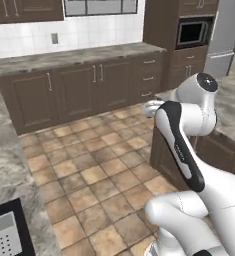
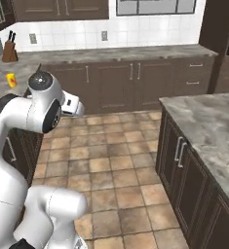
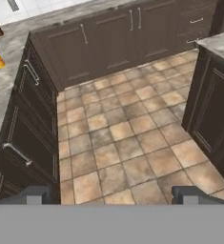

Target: Place the pitcher and cup on the dining counter for serving.

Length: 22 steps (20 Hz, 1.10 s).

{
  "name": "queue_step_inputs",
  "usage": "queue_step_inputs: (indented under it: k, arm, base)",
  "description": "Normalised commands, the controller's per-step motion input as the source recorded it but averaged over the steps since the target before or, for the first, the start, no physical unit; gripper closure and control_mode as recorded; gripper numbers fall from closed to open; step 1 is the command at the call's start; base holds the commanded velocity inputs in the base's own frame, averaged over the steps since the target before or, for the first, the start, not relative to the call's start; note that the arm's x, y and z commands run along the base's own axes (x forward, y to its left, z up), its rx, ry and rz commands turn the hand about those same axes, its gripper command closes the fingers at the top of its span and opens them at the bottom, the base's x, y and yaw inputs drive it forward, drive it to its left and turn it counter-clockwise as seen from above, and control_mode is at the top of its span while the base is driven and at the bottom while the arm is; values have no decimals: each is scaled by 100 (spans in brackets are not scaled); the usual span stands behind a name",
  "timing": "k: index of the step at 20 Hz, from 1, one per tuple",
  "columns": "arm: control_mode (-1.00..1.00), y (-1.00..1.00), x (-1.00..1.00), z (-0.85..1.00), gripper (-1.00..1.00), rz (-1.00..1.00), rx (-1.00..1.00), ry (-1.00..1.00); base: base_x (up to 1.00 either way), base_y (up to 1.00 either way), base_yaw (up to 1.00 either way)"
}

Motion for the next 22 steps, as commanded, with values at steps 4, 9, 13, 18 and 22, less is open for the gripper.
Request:
queue_step_inputs:
  k: [4,9,13,18,22]
  arm:
    - [100,0,0,0,-100,0,0,0]
    - [100,0,0,0,-100,0,0,0]
    - [100,0,0,0,-100,0,0,0]
    - [100,0,0,0,-100,0,0,0]
    - [100,0,0,0,-100,0,0,0]
  base:
    - [7,14,62]
    - [61,-2,41]
    - [97,-13,22]
    - [100,-11,18]
    - [100,-32,16]
